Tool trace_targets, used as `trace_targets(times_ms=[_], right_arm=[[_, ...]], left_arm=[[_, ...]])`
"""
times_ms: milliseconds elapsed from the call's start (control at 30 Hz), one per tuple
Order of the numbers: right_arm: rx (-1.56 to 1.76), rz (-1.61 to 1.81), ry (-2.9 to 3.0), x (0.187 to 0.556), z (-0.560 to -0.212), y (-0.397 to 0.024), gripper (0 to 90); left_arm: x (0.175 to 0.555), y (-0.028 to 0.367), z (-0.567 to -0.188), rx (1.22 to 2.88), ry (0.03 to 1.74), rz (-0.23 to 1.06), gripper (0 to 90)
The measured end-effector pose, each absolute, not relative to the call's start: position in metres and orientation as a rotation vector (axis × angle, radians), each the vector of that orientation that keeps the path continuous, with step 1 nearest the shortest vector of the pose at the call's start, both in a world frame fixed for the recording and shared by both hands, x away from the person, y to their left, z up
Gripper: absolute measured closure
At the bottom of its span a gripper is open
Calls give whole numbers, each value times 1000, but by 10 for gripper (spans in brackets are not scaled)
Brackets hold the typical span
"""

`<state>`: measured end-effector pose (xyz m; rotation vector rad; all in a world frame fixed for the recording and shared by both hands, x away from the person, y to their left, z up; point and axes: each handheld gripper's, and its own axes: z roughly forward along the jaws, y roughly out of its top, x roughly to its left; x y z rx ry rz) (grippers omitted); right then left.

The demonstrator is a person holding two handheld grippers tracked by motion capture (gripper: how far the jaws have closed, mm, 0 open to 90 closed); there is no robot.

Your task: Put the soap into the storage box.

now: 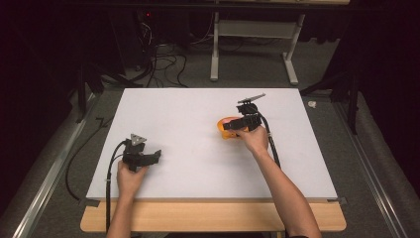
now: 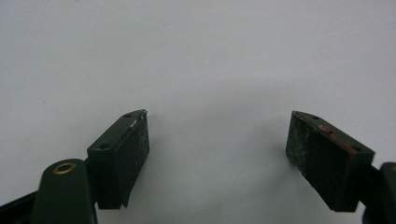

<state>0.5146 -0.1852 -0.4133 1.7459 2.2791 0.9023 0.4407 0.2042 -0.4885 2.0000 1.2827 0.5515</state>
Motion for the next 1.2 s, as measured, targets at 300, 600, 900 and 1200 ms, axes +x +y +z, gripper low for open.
trace_targets(times_ms=[300,600,900,1200], right_arm=[[1775,893,2278,517,-416,-185,135],[1790,894,2271,518,-417,-185,135],[1797,890,2265,519,-418,-184,134],[1808,881,2266,520,-421,-183,134]], left_arm=[[441,204,-488,2000,1283,551,218],[441,204,-488,1999,1283,551,218],[441,204,-488,2000,1283,551,218],[441,204,-488,2000,1283,551,218]])
